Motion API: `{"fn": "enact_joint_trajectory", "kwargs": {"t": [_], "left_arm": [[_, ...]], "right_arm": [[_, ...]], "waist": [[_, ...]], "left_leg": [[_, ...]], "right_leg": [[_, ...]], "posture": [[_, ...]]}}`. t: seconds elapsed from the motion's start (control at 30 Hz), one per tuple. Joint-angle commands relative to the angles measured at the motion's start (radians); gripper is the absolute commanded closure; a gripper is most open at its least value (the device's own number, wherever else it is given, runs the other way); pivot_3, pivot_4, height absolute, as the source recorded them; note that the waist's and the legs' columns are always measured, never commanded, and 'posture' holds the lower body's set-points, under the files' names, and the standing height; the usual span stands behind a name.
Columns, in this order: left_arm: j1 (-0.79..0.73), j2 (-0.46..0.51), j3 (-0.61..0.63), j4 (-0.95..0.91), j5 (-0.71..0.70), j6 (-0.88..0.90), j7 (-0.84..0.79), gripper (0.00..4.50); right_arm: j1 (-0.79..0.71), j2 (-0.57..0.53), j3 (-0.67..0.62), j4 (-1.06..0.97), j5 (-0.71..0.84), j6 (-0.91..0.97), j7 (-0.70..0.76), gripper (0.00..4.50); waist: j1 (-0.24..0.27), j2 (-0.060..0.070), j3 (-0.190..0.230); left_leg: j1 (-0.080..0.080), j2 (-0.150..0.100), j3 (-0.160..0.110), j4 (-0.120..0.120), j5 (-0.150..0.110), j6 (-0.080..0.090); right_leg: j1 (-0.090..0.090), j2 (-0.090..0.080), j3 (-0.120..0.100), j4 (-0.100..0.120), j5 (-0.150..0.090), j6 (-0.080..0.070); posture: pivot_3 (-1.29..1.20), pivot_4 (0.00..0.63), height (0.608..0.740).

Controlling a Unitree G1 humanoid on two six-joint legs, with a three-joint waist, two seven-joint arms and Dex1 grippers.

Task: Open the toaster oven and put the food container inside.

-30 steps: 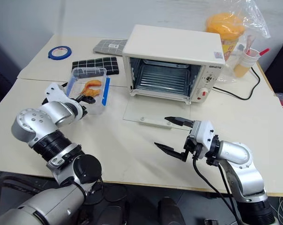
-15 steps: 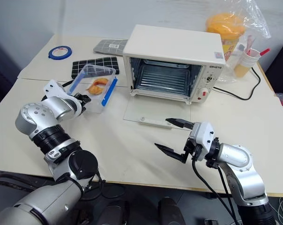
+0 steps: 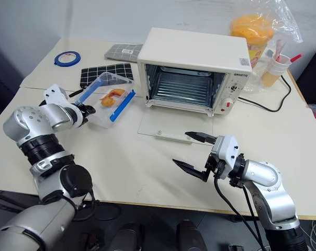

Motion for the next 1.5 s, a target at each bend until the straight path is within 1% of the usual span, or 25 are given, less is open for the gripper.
{"fn": "enact_joint_trajectory", "kwargs": {"t": [0.03,0.13,0.23,0.37,0.47,0.53,0.63,0.73,0.8,0.83,0.9,0.97,1.03,1.07,1.13,1.23,1.43,1.5], "left_arm": [[0.007,0.005,-0.033,0.017,0.001,-0.005,-0.014,1.68],[0.002,-0.003,-0.034,0.011,0.0,-0.002,-0.01,1.68],[0.01,-0.002,-0.039,0.003,0.004,0.01,-0.008,2.21],[0.016,0.005,-0.038,-0.02,0.01,0.013,-0.003,3.36],[0.008,0.022,-0.022,-0.041,0.015,0.021,0.004,4.13],[0.007,0.038,-0.019,-0.051,0.019,0.027,0.003,4.47],[0.008,0.077,-0.03,-0.061,0.023,0.039,-0.012,4.49],[0.025,0.179,-0.092,-0.056,0.028,0.034,-0.063,4.49],[0.043,0.259,-0.157,-0.045,0.024,0.009,-0.121,4.49],[0.043,0.305,-0.181,-0.03,0.015,0.008,-0.157,4.49],[0.054,0.4,-0.271,-0.008,-0.005,-0.013,-0.262,4.49],[0.041,0.446,-0.307,0.015,-0.039,0.028,-0.336,4.49],[0.021,0.506,-0.397,-0.001,-0.111,0.106,-0.459,4.49],[0.006,0.519,-0.43,-0.019,-0.145,0.155,-0.502,4.49],[-0.014,0.531,-0.49,-0.051,-0.185,0.201,-0.557,4.49],[-0.047,0.511,-0.546,-0.065,-0.2,0.211,-0.586,4.49],[-0.092,0.427,-0.661,-0.055,-0.28,0.216,-0.604,4.49],[-0.105,0.39,-0.677,-0.053,-0.291,0.216,-0.599,4.49]], "right_arm": [[-0.006,0.006,0.002,-0.035,0.018,-0.008,0.0,0.0],[-0.003,0.007,0.003,-0.039,0.018,-0.008,-0.003,0.0],[-0.001,0.007,0.005,-0.04,0.017,-0.008,-0.002,0.0],[-0.005,0.006,0.001,-0.034,0.015,-0.011,-0.002,0.0],[-0.007,0.006,-0.001,-0.031,0.013,-0.013,-0.004,0.0],[-0.007,0.006,-0.002,-0.031,0.012,-0.014,-0.005,0.0],[-0.005,0.005,-0.004,-0.03,0.012,-0.015,-0.005,0.0],[-0.008,0.003,-0.006,-0.022,0.013,-0.016,0.0,0.0],[-0.009,0.002,-0.007,-0.018,0.014,-0.018,0.004,0.0],[-0.011,0.001,-0.008,-0.016,0.016,-0.018,0.006,0.0],[-0.014,0.0,-0.01,-0.012,0.018,-0.017,0.01,0.0],[-0.013,-0.003,-0.014,-0.01,0.021,-0.016,0.015,0.0],[-0.003,-0.014,-0.03,-0.014,0.03,-0.009,0.022,0.0],[0.006,-0.023,-0.042,-0.017,0.035,-0.005,0.025,0.0],[0.02,-0.036,-0.065,-0.022,0.044,0.003,0.026,0.0],[0.045,-0.055,-0.105,-0.033,0.054,0.011,0.015,0.0],[0.162,-0.081,-0.245,-0.076,0.064,0.026,-0.037,0.0],[0.203,-0.078,-0.288,-0.099,0.07,0.028,-0.058,0.0]], "waist": [[0.001,0.0,0.0],[0.002,0.0,0.0],[0.002,0.0,0.0],[0.001,0.0,0.0],[0.005,0.0,0.0],[0.005,0.0,0.0],[0.0,0.0,0.0],[-0.012,0.0,0.0],[-0.012,0.0,0.0],[-0.01,0.0,0.0],[-0.009,0.0,0.0],[-0.008,0.0,0.0],[-0.001,0.0,0.0],[0.0,0.0,0.0],[0.012,0.0,0.0],[0.017,0.0,0.0],[0.015,0.0,0.0],[0.013,0.0,0.0]], "left_leg": [[0.0,0.0,0.0,0.0,0.0,0.0],[0.0,0.0,0.0,0.0,0.0,0.0],[0.0,0.0,0.0,0.0,0.0,0.0],[0.0,0.0,0.0,0.0,0.0,0.0],[0.0,0.0,0.0,0.0,0.0,0.0],[0.0,0.0,0.0,0.0,0.0,0.0],[0.0,0.0,0.0,0.0,0.0,0.0],[0.0,0.001,0.001,0.0,0.0,0.0],[0.0,0.002,0.001,-0.001,0.0,-0.001],[0.0,0.002,0.002,-0.001,0.0,-0.001],[0.0,0.001,0.002,0.0,0.0,-0.001],[0.0,0.001,0.002,0.0,0.0,-0.001],[0.0,0.0,0.001,0.0,0.0,-0.001],[-0.001,0.0,0.0,0.0,0.0,-0.001],[-0.001,-0.001,-0.001,0.0,0.0,0.0],[-0.002,-0.001,-0.001,0.0,0.0,0.001],[-0.003,-0.001,-0.001,0.0,0.0,0.001],[-0.002,-0.001,-0.001,0.0,0.0,0.001]], "right_leg": [[0.0,0.0,0.0,0.0,0.0,0.0],[0.0,0.0,0.0,0.0,0.0,0.0],[0.0,0.0,0.0,0.0,0.0,0.0],[0.0,0.0,0.0,0.0,0.0,0.0],[0.0,0.0,0.0,0.0,0.0,0.0],[0.0,0.0,0.0,0.001,0.0,0.0],[-0.001,0.0,0.0,0.001,0.0,0.0],[-0.002,0.001,0.0,0.002,0.0,0.0],[-0.003,0.001,0.0,0.006,0.0,0.0],[-0.004,0.001,-0.001,0.006,0.0,0.0],[-0.004,0.0,-0.002,0.005,0.0,0.0],[-0.004,0.0,-0.002,0.005,0.0,0.0],[-0.003,-0.001,-0.003,0.004,0.0,0.0],[-0.002,-0.001,-0.004,0.004,0.0,0.0],[-0.001,-0.002,-0.005,0.004,0.0,0.0],[-0.001,-0.002,-0.005,0.004,0.0,0.0],[-0.001,-0.002,-0.005,0.004,0.0,0.0],[-0.001,-0.001,-0.004,0.004,0.0,0.0]], "posture": [[0.0,0.15,0.74],[0.0,0.15,0.74],[0.0,0.15,0.74],[0.0,0.15,0.74],[0.0,0.15,0.74],[0.0,0.15,0.74],[0.0,0.15,0.74],[0.0,0.15,0.74],[0.0,0.15,0.74],[0.0,0.15,0.74],[0.0,0.15,0.74],[0.0,0.15,0.74],[0.0,0.15,0.74],[0.0,0.15,0.74],[0.0,0.15,0.74],[0.0,0.15,0.74],[0.0,0.15,0.74],[0.0,0.15,0.74]]}}
